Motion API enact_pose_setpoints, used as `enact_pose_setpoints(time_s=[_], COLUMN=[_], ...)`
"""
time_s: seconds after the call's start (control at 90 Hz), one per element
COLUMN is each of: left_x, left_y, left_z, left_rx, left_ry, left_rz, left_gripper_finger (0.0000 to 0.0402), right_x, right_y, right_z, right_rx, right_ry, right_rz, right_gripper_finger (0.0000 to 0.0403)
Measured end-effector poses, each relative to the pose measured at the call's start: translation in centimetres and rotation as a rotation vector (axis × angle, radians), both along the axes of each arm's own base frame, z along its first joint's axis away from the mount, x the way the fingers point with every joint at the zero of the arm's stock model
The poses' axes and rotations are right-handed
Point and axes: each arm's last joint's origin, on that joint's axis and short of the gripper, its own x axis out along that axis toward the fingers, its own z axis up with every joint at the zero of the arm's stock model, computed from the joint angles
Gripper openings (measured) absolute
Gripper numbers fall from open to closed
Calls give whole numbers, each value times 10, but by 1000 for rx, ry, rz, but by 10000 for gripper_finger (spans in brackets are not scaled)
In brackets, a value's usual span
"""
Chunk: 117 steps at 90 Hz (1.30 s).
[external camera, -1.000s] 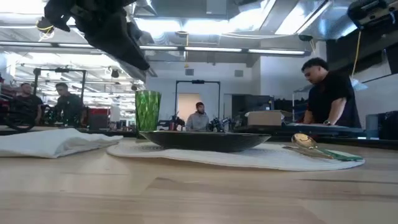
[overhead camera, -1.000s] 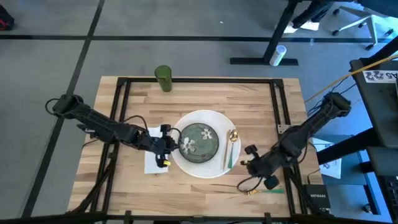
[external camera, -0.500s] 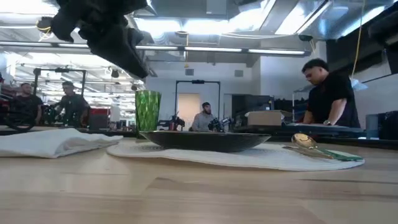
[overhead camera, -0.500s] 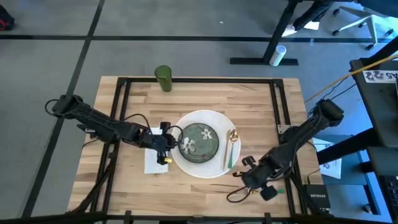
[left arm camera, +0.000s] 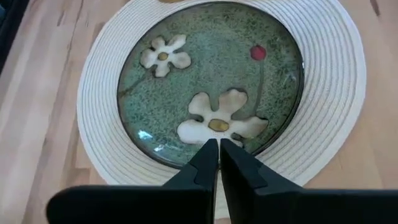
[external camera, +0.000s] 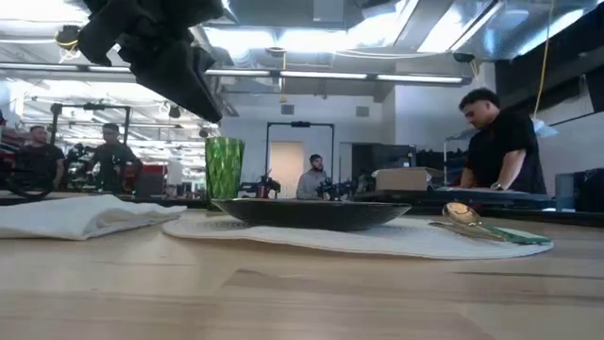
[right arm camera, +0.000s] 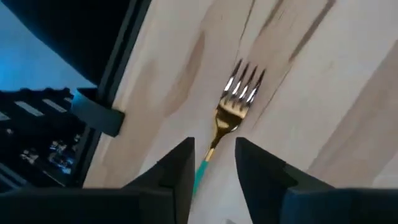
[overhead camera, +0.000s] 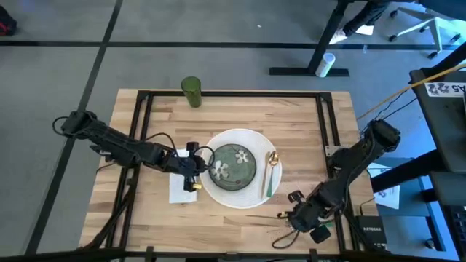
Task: Set table place
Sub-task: Put the green fork on the white table napkin
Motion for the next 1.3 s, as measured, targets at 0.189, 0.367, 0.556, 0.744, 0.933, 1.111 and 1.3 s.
enact_pose_setpoints(time_s=[0.189, 0.367, 0.556, 0.744, 0.933, 1.111, 1.3], left_x=[0, 0, 0, 0, 0, 0, 0], left_y=[0, 0, 0, 0, 0, 0, 0], left_z=[0, 0, 0, 0, 0, 0, 0], left_rx=[-7, -6, -6, -2, -5, -4, -2], left_ry=[0, 0, 0, 1, -1, 0, 0], left_rz=[6, 8, 7, 4, 6, 6, 3], left_gripper_finger=[0, 0, 0, 0, 0, 0, 0], right_x=[-4, -4, -3, -2, -2, -5, -6], right_y=[12, 18, 19, 20, 21, 16, 12], right_z=[-15, -29, -38, -48, -58, -64, -68], right_rx=[-37, -62, -81, -113, -141, -160, -155], right_ry=[37, 96, 130, 158, 181, 207, 219], right_rz=[-28, -25, -24, -31, -33, -78, -102], right_gripper_finger=[101, 101, 101, 101, 101, 100, 67])
